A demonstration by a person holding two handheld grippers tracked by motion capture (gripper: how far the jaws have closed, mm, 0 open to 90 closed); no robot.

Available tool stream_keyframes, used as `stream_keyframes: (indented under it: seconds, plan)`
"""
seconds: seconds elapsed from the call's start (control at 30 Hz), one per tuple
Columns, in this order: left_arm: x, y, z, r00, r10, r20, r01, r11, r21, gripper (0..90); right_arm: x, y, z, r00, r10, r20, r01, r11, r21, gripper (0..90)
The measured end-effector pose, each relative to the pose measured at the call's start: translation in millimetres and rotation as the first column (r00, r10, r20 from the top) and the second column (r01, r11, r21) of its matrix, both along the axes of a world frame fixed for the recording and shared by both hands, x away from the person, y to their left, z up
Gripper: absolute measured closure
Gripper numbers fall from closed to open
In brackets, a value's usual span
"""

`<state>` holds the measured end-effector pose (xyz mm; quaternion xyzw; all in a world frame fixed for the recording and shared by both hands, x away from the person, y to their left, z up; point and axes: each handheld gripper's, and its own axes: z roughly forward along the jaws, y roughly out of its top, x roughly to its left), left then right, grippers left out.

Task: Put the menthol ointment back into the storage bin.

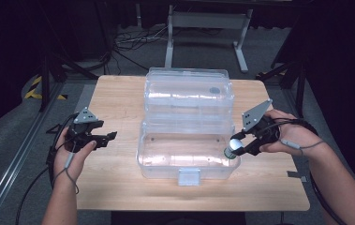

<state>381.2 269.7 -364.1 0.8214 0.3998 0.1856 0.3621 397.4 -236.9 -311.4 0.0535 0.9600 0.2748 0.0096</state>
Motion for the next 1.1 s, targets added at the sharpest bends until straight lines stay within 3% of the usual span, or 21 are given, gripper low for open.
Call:
stream_keyframes:
  seconds: [0.7,1.1]
  plan:
    - [-0.2,0.2,0.2,1.0000,-0.001,0.001,0.001,1.0000,0.001,32.8,4.3,24.0,-19.8,0.9991,0.039,-0.018,-0.039,0.9986,-0.035,50.8]
    - [-0.2,-0.2,-0.3,1.0000,0.000,-0.001,0.000,1.0000,0.000,32.7,7.2,31.7,-38.9,0.9986,0.036,-0.038,-0.038,0.9976,-0.057,50.8]
